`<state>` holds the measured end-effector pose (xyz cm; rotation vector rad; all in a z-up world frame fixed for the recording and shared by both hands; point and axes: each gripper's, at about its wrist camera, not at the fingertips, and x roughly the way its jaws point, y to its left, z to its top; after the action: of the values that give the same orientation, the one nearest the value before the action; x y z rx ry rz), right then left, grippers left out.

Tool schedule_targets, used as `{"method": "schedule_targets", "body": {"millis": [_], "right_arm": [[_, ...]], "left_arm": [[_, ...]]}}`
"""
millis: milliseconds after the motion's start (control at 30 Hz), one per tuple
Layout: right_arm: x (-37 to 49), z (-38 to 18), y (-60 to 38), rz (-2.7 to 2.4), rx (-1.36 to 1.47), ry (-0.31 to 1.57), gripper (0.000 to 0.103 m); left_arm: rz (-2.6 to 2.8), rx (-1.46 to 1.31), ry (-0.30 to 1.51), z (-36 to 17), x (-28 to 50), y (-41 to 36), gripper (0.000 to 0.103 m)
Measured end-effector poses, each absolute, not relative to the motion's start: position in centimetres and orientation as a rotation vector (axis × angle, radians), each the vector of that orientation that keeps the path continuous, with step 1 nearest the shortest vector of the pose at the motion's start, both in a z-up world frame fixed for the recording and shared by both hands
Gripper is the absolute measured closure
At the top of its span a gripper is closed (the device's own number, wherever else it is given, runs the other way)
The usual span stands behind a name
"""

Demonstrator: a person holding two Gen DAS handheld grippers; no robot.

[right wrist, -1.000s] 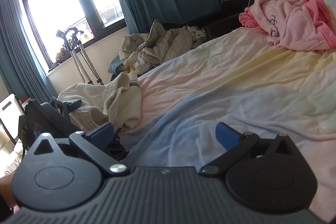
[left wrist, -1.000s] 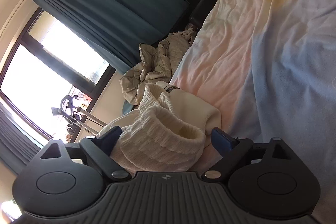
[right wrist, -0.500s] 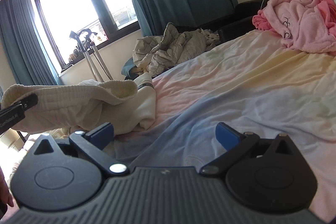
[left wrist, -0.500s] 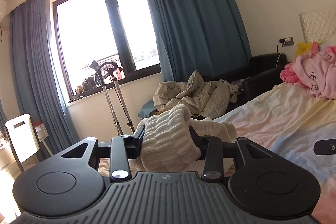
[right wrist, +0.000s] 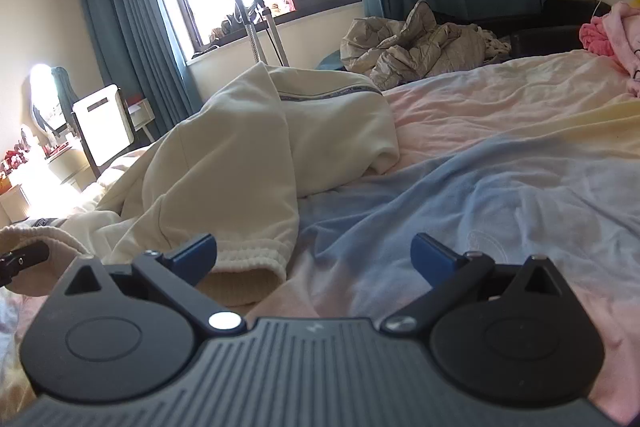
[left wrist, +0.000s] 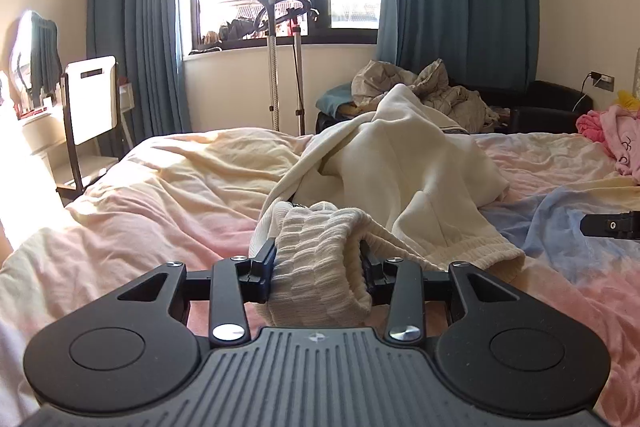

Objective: Fold clothes
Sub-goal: 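Lift the held cuff with the left tool and pull the leg straight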

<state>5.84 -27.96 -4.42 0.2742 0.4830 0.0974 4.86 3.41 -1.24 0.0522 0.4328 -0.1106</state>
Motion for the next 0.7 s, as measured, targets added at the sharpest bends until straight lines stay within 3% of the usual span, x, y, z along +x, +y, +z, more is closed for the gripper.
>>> {"method": "schedule_targets", "body": {"millis": [267, 300, 333, 400, 700], "right_arm": [[6.7, -6.0, -24.3, 0.152, 0.093, 0.525, 0.000], [7.1, -6.4, -24.0, 0.149, 0.078, 0.535, 0.001], [7.6, -6.8, -23.8, 0.147, 0.062, 0.544, 0.003], [8.5, -7.6, -23.6, 0.142, 0.037, 0.555, 0.014], [11.7, -9.3, -22.0, 0.142, -0.090, 0.551, 0.042]], "left_arm": [[-0.080, -0.020, 0.526, -1.5, 3.7, 5.2, 0.042], [-0.081, -0.031, 0.527, -1.4, 3.4, 5.3, 0.035], [-0.082, -0.042, 0.515, -1.2, 3.0, 5.2, 0.026], [-0.099, -0.059, 0.486, -0.7, 2.0, 5.4, 0.019], [0.019, -0.084, 0.652, -2.8, 2.6, 6.2, 0.018]]}}
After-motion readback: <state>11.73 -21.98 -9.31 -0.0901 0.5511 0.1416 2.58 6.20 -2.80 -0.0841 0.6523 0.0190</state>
